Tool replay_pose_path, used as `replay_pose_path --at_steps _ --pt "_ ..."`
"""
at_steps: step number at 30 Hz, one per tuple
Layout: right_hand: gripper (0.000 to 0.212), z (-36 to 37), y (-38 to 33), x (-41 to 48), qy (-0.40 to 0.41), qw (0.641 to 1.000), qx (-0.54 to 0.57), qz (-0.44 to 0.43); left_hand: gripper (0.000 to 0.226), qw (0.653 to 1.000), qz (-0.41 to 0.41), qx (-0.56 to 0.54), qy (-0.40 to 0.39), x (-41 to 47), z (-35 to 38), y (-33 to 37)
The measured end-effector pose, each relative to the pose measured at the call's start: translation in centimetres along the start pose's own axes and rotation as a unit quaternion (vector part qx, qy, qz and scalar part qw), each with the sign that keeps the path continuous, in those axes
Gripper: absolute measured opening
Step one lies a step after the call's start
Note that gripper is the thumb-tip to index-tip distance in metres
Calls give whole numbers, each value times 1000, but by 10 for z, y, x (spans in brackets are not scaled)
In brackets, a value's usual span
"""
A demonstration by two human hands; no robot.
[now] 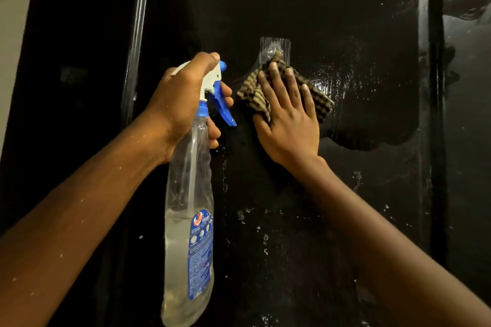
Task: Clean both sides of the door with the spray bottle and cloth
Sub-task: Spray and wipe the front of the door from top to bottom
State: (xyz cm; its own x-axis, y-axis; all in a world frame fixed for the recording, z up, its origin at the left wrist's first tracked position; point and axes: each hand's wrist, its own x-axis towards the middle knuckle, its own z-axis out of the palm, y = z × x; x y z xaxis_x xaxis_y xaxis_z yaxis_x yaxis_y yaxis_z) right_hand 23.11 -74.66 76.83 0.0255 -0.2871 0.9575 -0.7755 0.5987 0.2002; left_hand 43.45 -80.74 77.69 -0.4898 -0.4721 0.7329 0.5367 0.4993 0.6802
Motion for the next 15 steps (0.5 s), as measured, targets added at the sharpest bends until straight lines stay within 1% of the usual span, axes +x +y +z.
replay_pose_path --at_steps 2,3,4,5,7,9,10,11,12,13,14,15 --pt "67 -4 21 -8 -18 992 -19 -120 52 1000 2 -3 3 -1 1 -1" --pt "65 -7 34 -10 -24 986 -29 -162 52 1000 2 -3 3 -2 1 -2" --pt "64 -10 46 -11 -25 985 -34 -168 51 1000 2 -6 3 -3 1 -3" --pt "64 -12 55 -10 -16 990 -34 -137 51 1000 1 -9 3 -3 2 -4" --pt "65 -15 63 -6 23 1000 -15 5 51 1000 0 -11 4 -5 3 -7" --pt "70 -13 54 2 53 989 4 140 51 1000 -1 -8 3 -7 5 -11" --pt "72 -11 45 5 56 983 7 173 51 1000 -2 -8 2 -7 6 -14" --pt "73 -9 36 4 53 983 4 177 52 1000 -4 -9 1 -7 7 -16" --pt "73 -6 29 1 45 988 -3 149 53 1000 -6 -9 1 -7 9 -18" --pt "73 -5 25 -6 33 995 -12 90 53 1000 -9 -9 1 -7 10 -20" --pt "71 -5 27 -16 19 999 -25 9 54 1000 -11 -10 1 -7 13 -22" --pt "69 -6 34 -25 5 996 -39 -81 54 1000 -13 -10 0 -6 15 -24"
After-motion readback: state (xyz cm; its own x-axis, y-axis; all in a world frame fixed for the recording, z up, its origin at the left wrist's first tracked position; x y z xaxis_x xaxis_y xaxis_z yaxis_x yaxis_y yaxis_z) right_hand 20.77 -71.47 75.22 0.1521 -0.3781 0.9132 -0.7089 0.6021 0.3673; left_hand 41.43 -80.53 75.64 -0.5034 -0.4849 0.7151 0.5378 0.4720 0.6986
